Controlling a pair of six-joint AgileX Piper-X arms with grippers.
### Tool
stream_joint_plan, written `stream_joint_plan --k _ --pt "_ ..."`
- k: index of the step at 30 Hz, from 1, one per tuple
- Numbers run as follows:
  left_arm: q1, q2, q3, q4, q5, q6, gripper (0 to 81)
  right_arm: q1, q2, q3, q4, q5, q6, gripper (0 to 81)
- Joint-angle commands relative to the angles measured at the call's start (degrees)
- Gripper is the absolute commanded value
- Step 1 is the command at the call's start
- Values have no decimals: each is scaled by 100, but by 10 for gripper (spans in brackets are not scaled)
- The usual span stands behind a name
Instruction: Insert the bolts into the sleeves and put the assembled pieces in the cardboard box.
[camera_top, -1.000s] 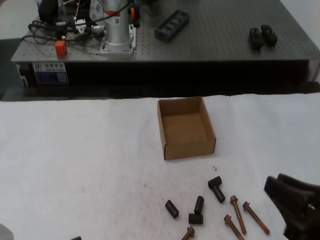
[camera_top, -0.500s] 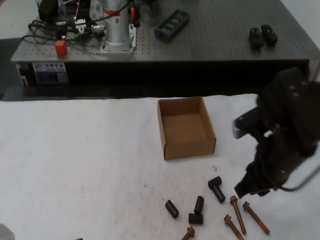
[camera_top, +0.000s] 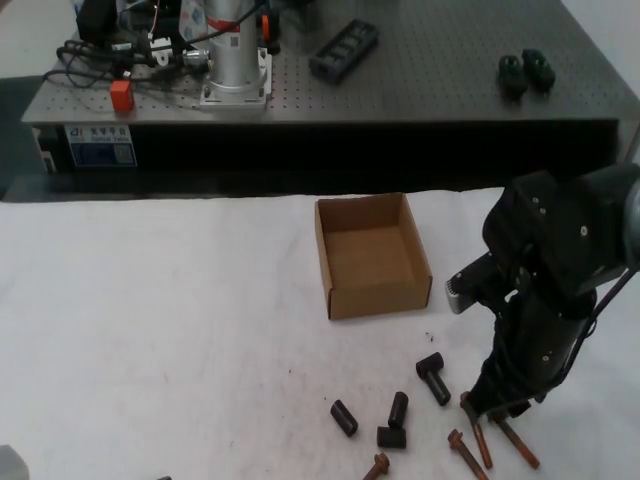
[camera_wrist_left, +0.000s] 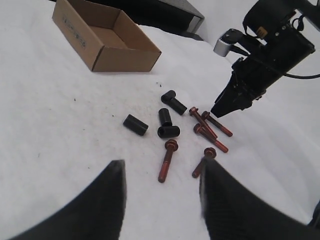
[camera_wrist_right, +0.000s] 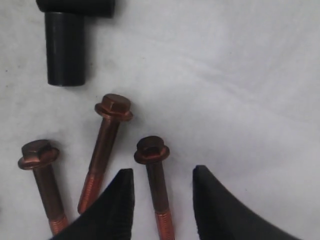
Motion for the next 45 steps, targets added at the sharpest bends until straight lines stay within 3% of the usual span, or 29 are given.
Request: stream_joint_plan --k 1,23,28,33,37,39,43,45 --pt "13 0 -117 -114 15 -54 338 -63 26 48 -85 -137 -103 281" --pt "13 25 -117 -378 59 -54 317 -148 521 309 -525 -255 -288 257" --pt "13 858 -117 -1101 207 -39 288 -148 521 309 -494 -255 -288 3" --pt "13 2367 -358 -1728 207 173 288 -251 521 309 -573 -299 -288 9" --pt "13 3963 -1269 -1788 436 1114 288 -283 521 309 -477 -375 -258 5" --pt "13 4803 -1823 -1788 512 1359 288 -283 521 309 -354 -437 -258 54" --pt "13 6087 -2772 -1788 512 1360 288 -283 521 309 -205 -517 -247 365" --pt "13 6571 -3182 -1788 512 1409 288 -283 521 309 -122 -414 -247 367"
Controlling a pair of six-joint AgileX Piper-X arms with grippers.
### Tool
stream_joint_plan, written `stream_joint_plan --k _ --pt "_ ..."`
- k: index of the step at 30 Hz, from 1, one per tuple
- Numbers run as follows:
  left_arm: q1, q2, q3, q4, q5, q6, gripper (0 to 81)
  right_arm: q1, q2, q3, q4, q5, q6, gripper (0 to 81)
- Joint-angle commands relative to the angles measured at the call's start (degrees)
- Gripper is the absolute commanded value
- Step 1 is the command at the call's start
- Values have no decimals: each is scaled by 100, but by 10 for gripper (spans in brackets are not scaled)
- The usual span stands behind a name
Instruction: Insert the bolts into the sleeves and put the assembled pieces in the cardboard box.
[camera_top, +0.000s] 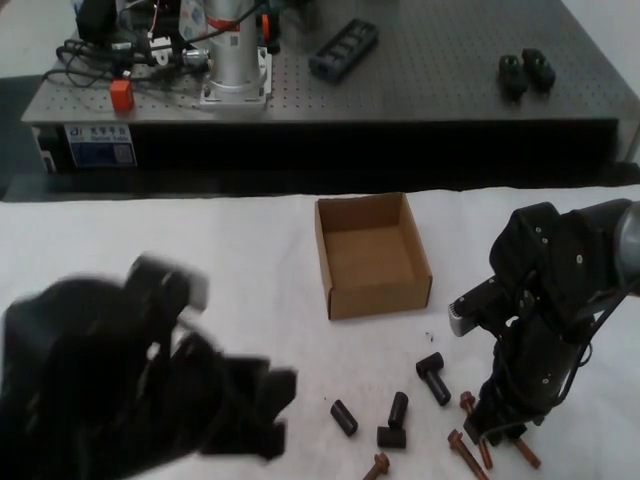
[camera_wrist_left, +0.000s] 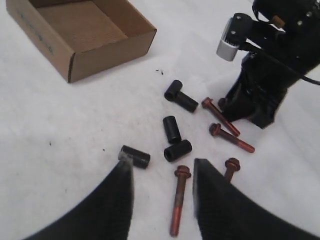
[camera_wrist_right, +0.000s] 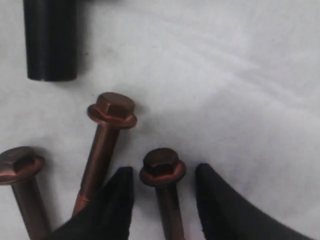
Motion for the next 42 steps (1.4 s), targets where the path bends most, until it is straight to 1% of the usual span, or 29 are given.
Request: stream_joint_plan --k 1,5,9,10,12,14,16,19,23,27,29,31,34,40,42 --pt "13 357 -536 -60 35 226 288 -41 108 15 363 139 10 339" --pt "13 849 -1019 -60 35 639 288 -41 108 15 340 125 10 188" --pt "18 1070 -1180 -44 35 640 288 -41 108 15 259 125 10 25" --pt "37 1114 -1179 0 35 640 288 -41 108 15 273 125 10 5" --pt "79 1228 -1184 43 48 640 288 -80 108 15 289 125 10 9" --pt "127 1378 -1226 98 219 640 288 -141 108 15 260 109 10 9" --pt "142 1609 -1460 546 342 694 288 -204 -5 15 248 -51 115 9" --pt "142 2068 -2118 1502 464 1232 288 -286 -366 15 280 -196 217 9" --pt "132 2846 -3169 2651 612 1657 288 -436 -1092 102 443 -306 286 9" --pt "-24 3461 -4086 3532 738 2982 288 -635 -1863 288 694 -320 364 9" --pt "-218 3767 -4471 3866 643 3505 288 -735 -2235 425 725 -429 395 9" --pt "-445 4075 -4831 4122 372 3375 285 -833 -2551 594 724 -545 497 9" --pt "-689 4645 -5470 4599 149 2713 284 -908 -2875 788 771 -559 534 9" --pt "-858 5594 -6698 5451 160 1748 284 -914 -3173 988 814 -559 668 9" --pt "-862 5822 -6981 5701 160 1599 284 -914 -3197 989 856 -559 666 9"
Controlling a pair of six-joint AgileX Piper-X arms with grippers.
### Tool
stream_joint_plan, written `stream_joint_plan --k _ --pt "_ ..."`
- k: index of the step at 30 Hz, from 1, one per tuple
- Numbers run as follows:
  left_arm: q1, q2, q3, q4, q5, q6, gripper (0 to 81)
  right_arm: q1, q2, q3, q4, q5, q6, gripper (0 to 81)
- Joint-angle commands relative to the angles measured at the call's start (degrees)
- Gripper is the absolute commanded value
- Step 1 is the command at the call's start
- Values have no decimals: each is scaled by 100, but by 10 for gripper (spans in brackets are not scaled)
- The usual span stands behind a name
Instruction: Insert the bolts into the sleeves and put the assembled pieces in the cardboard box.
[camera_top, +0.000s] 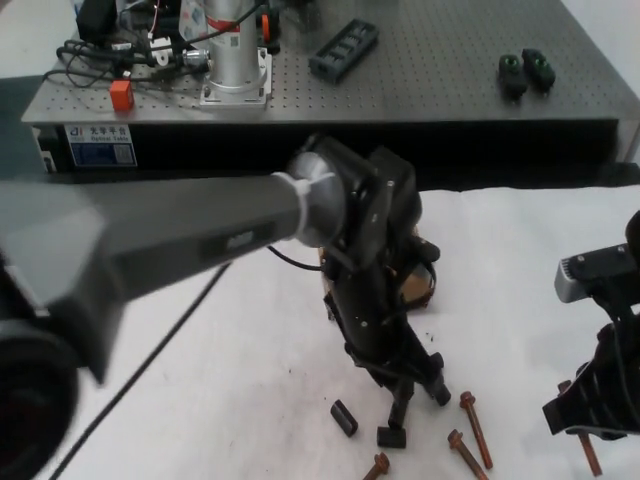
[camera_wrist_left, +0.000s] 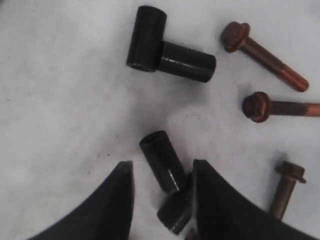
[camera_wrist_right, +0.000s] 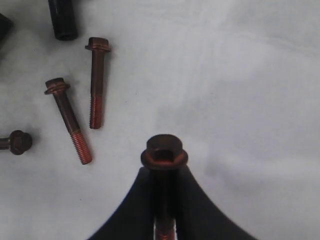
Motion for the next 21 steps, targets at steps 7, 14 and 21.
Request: stream_joint_plan --k 7,14,21 --pt "-63 630 -599 581 -31 -859 284 -30 -77 -14 56 -81 58 9" --pt "-180 814 -599 661 90 -951 283 -30 -77 -14 56 -81 58 9" --pt "-179 715 -599 716 65 -555 1 -30 -94 -14 -49 -278 148 9"
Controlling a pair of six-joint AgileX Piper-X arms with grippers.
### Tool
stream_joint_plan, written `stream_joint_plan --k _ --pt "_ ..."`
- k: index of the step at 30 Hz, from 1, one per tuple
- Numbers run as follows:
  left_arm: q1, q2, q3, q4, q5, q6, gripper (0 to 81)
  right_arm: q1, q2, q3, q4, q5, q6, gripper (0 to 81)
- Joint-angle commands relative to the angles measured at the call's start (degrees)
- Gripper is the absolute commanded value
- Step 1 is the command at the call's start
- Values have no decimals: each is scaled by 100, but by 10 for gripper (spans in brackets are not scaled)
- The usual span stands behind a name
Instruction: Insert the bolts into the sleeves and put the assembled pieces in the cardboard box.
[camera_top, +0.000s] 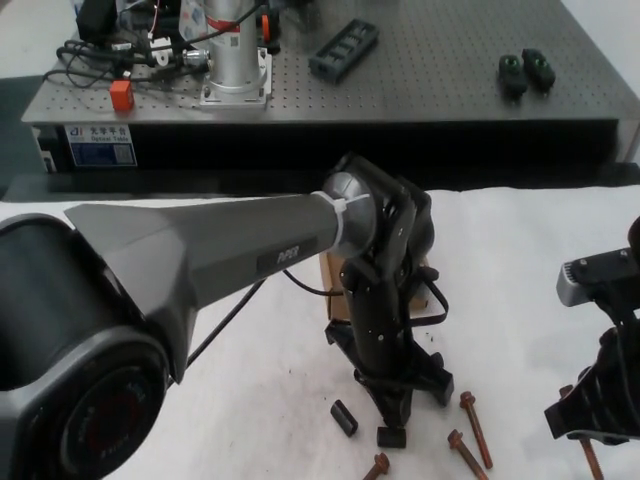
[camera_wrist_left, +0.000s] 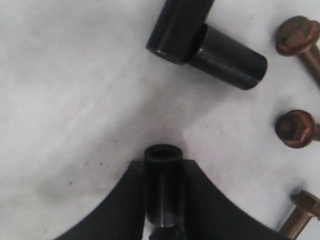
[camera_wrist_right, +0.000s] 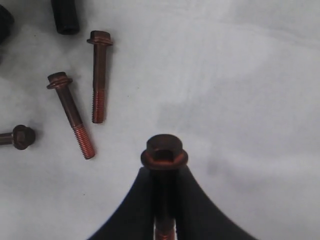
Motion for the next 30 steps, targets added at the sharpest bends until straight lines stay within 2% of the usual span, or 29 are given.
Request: stream_joint_plan --k 1,3,7,11,14,17,20,24,30 --pt "-50 -36 -1 90 -39 162 3 -30 -103 -14 -176 -470 191 9" --pt "-12 -303 -1 -16 -251 182 7 -30 -221 -14 -419 -890 384 9" --pt "122 -1180 262 -481 -210 176 7 -4 -678 -14 -1316 -1751 1018 9" --pt "240 -2437 1448 -1824 160 -75 7 137 -1135 -14 -2738 -2396 2028 9" --pt "283 -3383 2684 -2984 609 -239 7 431 -1239 -14 -3886 -2823 2952 9" --pt "280 -4209 3705 -4147 1100 -546 7 854 -1239 -14 -5052 -2836 3528 9" --pt "280 -4888 4428 -5172 1442 -896 7 1235 -1239 -14 -5743 -2534 3827 9" --pt "280 -5410 4883 -5885 1444 -1099 7 1547 -1228 -14 -5755 -2363 3888 9" --pt "280 -5528 4901 -5995 1444 -1216 7 1848 -1228 -14 -5620 -2363 3873 9"
